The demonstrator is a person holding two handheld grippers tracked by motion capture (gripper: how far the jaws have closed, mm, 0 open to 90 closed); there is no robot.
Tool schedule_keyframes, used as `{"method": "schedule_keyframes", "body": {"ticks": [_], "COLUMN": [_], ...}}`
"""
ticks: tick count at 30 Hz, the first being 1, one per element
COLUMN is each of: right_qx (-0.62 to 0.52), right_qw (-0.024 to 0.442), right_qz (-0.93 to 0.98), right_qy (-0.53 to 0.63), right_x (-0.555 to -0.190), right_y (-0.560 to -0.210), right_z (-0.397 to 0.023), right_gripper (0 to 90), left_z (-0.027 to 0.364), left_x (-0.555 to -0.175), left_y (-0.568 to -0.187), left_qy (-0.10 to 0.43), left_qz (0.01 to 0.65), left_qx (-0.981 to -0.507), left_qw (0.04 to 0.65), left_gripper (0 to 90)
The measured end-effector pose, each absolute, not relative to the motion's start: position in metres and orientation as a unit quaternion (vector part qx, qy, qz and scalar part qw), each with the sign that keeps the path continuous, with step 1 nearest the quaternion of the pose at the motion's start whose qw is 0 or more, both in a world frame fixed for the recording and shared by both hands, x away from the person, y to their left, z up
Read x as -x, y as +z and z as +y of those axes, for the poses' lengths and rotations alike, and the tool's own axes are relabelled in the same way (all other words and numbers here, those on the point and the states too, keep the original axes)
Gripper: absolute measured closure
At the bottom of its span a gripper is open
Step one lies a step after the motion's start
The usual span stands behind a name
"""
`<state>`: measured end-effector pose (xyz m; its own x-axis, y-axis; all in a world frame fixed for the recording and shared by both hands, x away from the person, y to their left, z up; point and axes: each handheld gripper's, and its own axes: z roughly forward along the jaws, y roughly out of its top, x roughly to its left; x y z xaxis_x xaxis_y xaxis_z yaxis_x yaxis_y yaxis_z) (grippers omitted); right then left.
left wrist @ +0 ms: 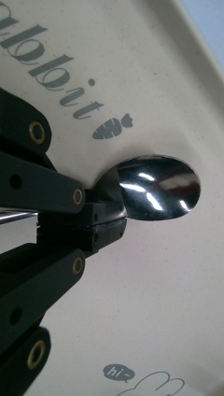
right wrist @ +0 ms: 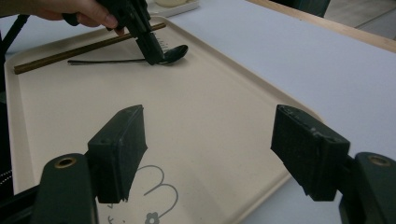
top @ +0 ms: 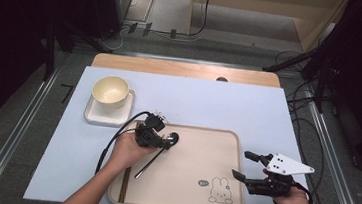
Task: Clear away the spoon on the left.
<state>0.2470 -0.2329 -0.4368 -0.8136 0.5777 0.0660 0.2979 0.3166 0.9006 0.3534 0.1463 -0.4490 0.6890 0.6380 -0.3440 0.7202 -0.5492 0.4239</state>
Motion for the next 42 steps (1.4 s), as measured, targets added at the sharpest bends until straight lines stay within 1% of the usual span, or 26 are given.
{"method": "schedule_keyframes", "body": {"ticks": [19,34,38,42], "right_qx": [-0.273,-0.273,-0.274,-0.272], "right_qw": [0.135,0.134,0.134,0.137], "right_qz": [0.800,0.800,0.800,0.799], "right_qy": [0.517,0.518,0.518,0.519], "right_x": [-0.247,-0.247,-0.247,-0.247], "right_y": [-0.437,-0.437,-0.437,-0.437], "right_z": [-0.233,-0.233,-0.233,-0.233], "right_gripper": [26.3,26.3,26.3,26.3], "left_z": [0.178,0.203,0.206,0.207], "left_x": [-0.360,-0.364,-0.364,-0.363], "left_y": [-0.446,-0.446,-0.445,-0.442], "left_qy": [-0.061,-0.081,-0.089,-0.090], "left_qz": [0.424,0.446,0.450,0.446], "left_qx": [-0.863,-0.849,-0.845,-0.844], "left_qw": [0.267,0.272,0.277,0.284], "left_gripper": [90.0,89.7,84.8,76.3]}}
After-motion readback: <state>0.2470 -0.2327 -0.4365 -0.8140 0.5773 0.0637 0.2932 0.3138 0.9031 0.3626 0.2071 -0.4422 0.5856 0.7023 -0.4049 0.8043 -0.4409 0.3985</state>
